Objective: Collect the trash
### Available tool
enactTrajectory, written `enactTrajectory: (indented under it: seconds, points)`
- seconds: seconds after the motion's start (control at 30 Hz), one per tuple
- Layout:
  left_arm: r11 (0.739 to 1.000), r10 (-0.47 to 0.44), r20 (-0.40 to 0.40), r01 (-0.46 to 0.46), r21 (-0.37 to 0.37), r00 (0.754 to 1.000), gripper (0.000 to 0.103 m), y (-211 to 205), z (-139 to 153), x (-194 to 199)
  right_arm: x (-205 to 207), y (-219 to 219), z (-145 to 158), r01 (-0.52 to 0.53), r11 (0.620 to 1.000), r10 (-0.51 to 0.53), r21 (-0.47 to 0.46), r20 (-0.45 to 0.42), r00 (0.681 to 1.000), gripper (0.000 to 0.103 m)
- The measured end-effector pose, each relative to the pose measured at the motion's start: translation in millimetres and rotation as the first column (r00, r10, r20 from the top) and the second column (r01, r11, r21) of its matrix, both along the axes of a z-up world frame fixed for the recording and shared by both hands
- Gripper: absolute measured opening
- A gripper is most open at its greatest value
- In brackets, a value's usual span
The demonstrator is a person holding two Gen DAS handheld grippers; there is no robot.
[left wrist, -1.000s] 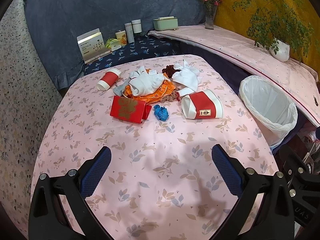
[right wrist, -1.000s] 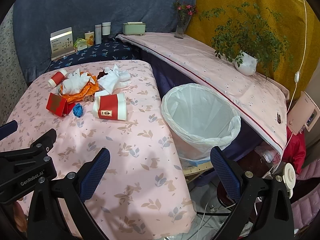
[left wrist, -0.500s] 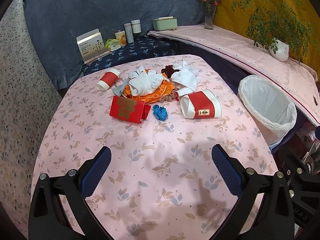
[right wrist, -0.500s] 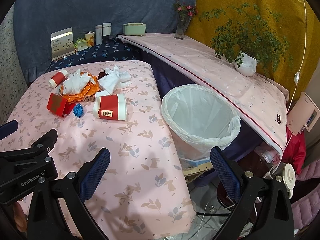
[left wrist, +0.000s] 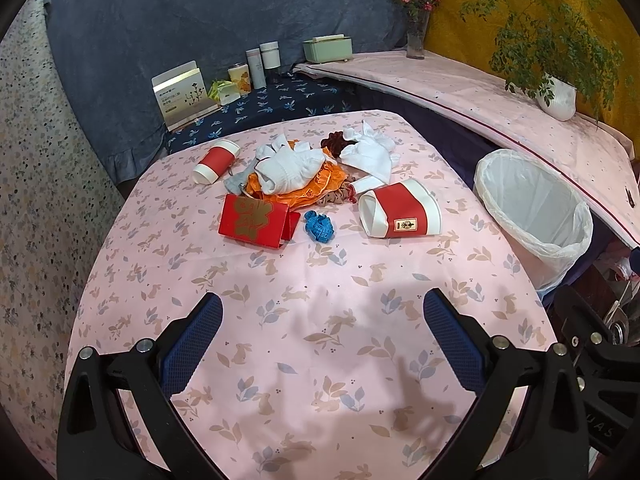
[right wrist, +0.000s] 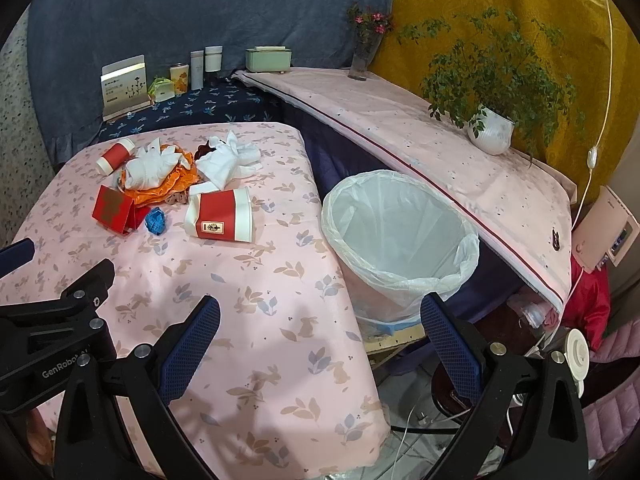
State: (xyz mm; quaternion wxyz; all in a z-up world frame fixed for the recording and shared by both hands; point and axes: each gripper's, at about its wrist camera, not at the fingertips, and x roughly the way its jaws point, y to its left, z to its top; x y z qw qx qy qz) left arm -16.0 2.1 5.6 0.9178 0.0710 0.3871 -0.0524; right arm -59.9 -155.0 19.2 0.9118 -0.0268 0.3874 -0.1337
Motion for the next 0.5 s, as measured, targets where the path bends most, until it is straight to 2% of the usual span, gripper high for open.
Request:
enactTrajectory:
  seconds: [0.5]
  points:
    - [1.000, 0.000, 0.000, 0.000, 0.001, 1.000, 0.096, 0.1, 0.2, -0.4, 2.0, -1.2, 1.2, -0.003, 1.000, 0.003, -0.005, 0.011, 1.000, 0.096]
